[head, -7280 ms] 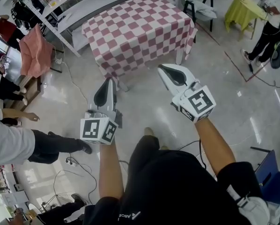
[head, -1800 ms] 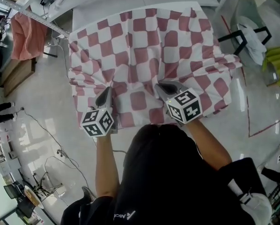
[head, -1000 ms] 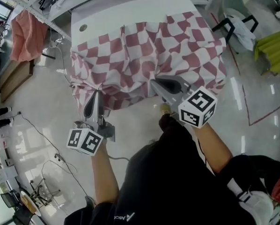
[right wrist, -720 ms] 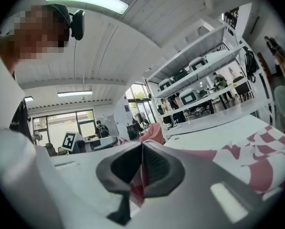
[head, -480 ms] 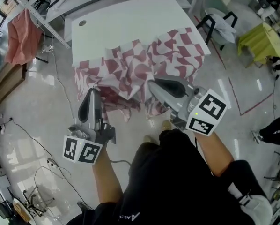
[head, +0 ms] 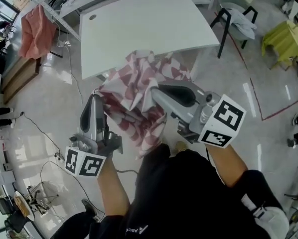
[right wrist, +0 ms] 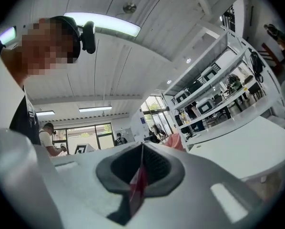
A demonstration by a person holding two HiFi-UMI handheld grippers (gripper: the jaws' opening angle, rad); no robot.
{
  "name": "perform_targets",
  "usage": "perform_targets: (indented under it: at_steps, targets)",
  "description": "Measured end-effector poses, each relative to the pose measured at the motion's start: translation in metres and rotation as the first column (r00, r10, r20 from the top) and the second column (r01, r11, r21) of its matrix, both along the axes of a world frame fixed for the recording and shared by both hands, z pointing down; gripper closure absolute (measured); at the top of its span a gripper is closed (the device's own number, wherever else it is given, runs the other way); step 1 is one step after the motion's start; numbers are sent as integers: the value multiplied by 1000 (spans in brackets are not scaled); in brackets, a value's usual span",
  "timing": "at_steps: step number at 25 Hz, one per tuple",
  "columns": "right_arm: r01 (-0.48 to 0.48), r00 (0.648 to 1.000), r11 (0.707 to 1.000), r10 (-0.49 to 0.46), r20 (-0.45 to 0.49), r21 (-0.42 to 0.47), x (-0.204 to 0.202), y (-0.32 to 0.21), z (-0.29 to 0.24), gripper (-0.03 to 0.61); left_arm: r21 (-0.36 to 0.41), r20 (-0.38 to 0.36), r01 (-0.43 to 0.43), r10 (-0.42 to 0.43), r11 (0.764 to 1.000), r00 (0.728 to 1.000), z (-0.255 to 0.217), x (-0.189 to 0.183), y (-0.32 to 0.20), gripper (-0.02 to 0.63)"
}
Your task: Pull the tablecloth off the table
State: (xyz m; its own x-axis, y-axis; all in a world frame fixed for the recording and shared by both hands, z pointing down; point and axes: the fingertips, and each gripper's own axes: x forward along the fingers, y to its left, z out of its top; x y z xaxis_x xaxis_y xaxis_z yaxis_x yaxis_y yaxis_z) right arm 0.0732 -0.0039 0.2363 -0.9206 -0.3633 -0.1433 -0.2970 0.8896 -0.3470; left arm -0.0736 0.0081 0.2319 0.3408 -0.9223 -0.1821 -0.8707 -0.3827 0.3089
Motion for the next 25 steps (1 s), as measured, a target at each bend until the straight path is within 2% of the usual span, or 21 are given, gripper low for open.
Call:
perform_targets:
  at_steps: [5,12,25]
  targets:
    - [-1,997,1000,2,73,-9,52,44,3,574,11,-6,8,-8,1000,1000,1,45,59,601]
    - [-111,993,993,110,32,29,90,69,1,572,20,2,-41,41,999,999,4,69,91,601]
    - [-256,965,965,259,-45,54,99,83,3,574,5,-10,-143,143,990,990,1,79,108,601]
